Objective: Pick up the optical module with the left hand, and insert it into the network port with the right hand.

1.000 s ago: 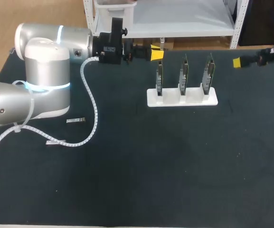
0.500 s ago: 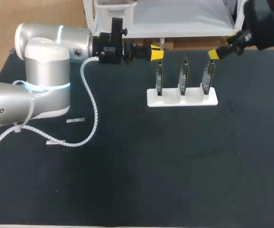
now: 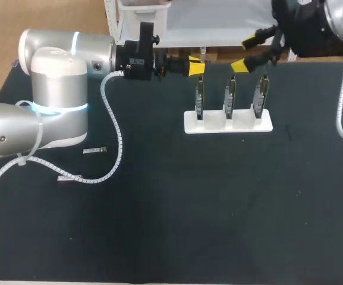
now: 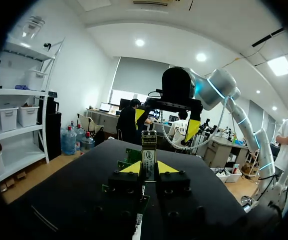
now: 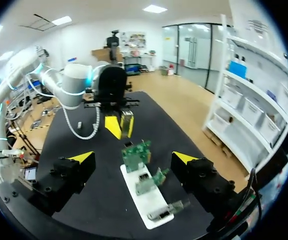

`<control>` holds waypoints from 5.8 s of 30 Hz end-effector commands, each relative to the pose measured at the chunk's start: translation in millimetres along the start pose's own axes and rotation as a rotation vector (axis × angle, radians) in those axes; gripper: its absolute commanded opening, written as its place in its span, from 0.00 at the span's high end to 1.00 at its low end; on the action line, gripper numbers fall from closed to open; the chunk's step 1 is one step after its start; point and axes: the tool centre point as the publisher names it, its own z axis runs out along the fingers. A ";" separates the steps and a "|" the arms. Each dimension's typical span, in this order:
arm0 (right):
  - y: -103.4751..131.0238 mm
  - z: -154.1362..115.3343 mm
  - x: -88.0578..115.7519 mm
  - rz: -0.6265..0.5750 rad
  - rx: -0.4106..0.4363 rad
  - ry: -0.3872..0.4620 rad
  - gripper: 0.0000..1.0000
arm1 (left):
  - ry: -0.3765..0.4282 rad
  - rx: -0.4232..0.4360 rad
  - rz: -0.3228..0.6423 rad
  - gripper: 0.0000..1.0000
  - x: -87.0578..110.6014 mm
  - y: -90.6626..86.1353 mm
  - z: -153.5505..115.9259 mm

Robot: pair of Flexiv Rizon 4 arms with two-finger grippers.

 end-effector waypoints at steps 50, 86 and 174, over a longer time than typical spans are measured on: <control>19.2 60.3 -42.4 -0.075 -0.300 -0.086 0.00 | -0.003 -0.005 0.001 1.00 0.7 -1.4 0.1; 13.9 59.3 -41.9 -0.064 -0.307 -0.077 1.00 | -0.003 -0.005 0.001 1.00 0.7 -1.4 0.1; 5.3 53.0 -39.7 -0.072 -0.309 -0.087 1.00 | 0.640 0.027 0.136 0.00 86.6 16.3 -32.1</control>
